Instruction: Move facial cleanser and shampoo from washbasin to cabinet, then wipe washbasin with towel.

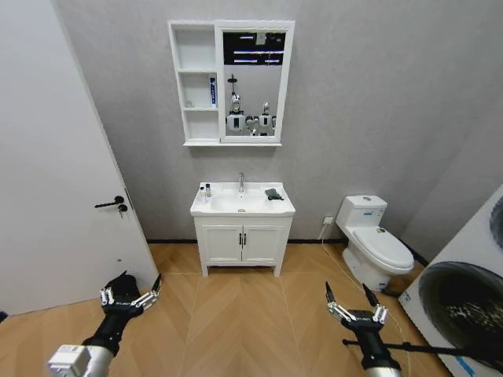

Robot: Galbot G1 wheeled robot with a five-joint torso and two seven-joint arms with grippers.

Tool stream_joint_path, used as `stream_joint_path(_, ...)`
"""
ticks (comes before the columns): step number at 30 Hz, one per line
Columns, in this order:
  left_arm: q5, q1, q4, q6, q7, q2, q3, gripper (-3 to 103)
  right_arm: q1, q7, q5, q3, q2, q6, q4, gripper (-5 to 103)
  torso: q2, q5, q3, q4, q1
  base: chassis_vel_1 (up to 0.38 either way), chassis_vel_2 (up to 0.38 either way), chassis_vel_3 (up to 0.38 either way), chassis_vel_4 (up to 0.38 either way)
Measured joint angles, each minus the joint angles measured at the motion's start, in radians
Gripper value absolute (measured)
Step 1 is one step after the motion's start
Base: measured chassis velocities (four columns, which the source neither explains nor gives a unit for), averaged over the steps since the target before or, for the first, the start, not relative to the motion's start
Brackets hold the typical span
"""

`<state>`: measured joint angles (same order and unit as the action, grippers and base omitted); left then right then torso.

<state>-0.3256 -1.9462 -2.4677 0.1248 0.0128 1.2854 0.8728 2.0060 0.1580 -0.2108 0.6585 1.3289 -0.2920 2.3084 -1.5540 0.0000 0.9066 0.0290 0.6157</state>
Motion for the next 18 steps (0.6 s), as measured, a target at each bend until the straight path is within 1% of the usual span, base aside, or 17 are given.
stream_joint_path(18,0.007,-0.011,0.002,-0.005,0.000,0.011,-0.007,99,-0.004,0.000,0.004,-0.016,0.011,0.003,-0.015,100,0.000,0.0000,0.000,0.0000,0.000,0.000,0.000,0.000,0.000)
